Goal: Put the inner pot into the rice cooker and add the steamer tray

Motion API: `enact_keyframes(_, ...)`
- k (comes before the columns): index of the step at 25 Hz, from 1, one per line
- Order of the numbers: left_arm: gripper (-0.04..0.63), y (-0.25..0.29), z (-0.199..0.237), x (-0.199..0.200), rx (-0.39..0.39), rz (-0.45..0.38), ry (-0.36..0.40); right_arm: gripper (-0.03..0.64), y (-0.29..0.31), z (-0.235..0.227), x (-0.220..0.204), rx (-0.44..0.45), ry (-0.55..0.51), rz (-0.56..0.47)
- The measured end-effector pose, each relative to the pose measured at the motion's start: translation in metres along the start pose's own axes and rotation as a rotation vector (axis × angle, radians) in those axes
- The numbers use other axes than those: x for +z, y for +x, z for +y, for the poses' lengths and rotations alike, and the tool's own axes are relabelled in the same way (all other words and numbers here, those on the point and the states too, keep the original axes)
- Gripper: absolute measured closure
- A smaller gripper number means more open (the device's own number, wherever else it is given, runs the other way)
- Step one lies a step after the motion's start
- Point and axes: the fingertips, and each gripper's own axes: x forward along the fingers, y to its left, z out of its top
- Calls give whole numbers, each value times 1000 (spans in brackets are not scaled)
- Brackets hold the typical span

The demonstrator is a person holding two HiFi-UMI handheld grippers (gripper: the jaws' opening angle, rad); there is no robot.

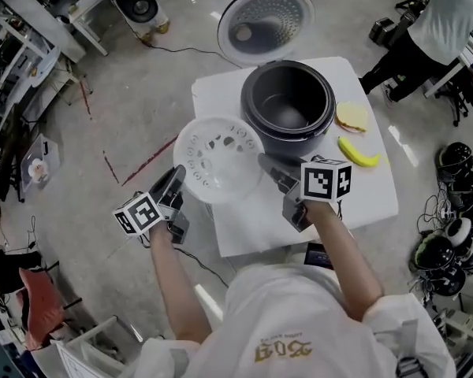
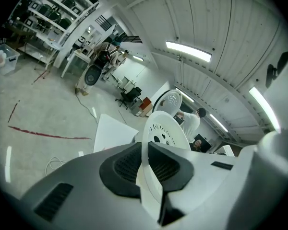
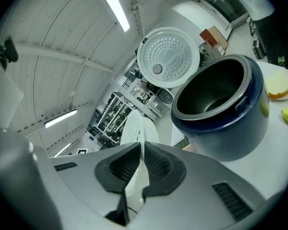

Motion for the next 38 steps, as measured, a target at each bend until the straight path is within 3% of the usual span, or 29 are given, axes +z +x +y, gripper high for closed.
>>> enact_keyframes(11, 529, 53, -58, 26, -53, 57, 86, 581, -43, -16, 69, 23, 9, -108)
enact_keyframes(15, 526, 82, -87, 22, -98, 81, 85, 583, -60, -34, 93, 7, 4, -144)
enact_keyframes(26, 523, 175, -134, 27, -122, 131, 107, 583, -99, -95, 168, -33, 26, -214)
enact_keyframes(38, 515, 209, -134, 22, -148, 154, 110, 583, -101, -129, 178, -74, 53, -253)
